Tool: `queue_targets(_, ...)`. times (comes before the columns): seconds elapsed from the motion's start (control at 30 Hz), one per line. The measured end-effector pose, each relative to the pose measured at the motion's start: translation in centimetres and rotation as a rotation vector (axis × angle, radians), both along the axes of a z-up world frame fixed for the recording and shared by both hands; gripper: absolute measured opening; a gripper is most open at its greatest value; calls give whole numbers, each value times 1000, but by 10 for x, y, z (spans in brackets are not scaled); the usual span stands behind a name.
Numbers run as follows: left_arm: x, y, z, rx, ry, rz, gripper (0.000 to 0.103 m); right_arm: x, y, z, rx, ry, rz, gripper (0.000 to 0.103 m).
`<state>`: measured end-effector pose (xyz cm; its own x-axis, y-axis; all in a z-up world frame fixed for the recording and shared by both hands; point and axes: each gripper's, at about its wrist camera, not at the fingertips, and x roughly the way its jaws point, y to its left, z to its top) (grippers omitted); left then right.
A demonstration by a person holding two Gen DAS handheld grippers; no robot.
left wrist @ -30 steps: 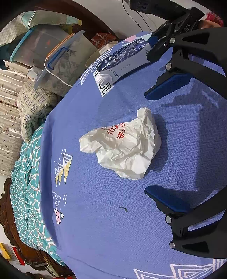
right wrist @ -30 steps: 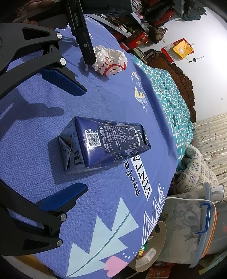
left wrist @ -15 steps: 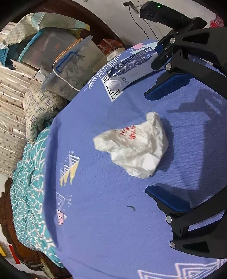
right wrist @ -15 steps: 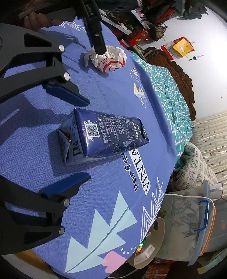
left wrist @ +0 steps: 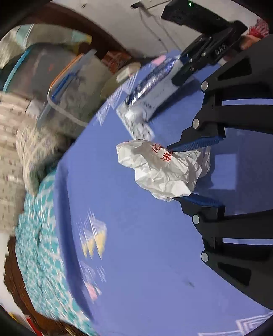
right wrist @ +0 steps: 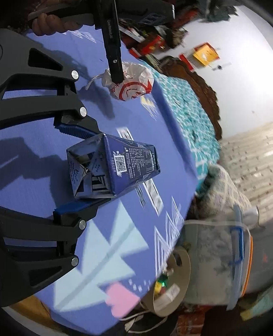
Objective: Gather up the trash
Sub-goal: 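Carry bag and blue carton over the beige bin and open both tools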
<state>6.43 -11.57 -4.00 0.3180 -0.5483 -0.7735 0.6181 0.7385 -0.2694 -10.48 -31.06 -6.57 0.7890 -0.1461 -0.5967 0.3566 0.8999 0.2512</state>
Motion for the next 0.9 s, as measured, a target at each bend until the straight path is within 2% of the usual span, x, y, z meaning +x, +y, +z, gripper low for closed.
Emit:
queue_targets(0.17, 0, -78, 14, -32, 17, -146, 34, -26, -66, 15, 3, -55, -142, 52)
queue_targets(0.3, -2, -160, 23, -50, 36, -282, 34, -46, -131, 35, -17, -94, -262, 52)
queue_targets(0.37, -1, -200, 24, -57, 51, -331, 34, -44, -163, 44, -43, -85, -308, 52)
queue_targets(0.5, 6, -274, 21, -57, 94, -386, 35, -15, -222, 52, -88, -33, -350, 52)
queue_targets(0.6, 11, -313, 17, -49, 115, -406, 35, 26, -257, 44, -81, 77, -313, 55)
queue_targets(0.67, 16, -337, 12, -35, 131, -415, 35, 39, -272, 38, -60, 91, -279, 71)
queue_targets(0.73, 21, -356, 7, -22, 146, -418, 36, 30, -279, 40, -65, 44, -305, 71)
queue_targets(0.83, 26, -381, 0, -15, 170, -423, 37, -3, -285, 47, -56, -85, -373, 72)
queue_targets(0.9, 28, -398, -6, -12, 187, -429, 38, -25, -288, 48, -61, -128, -417, 72)
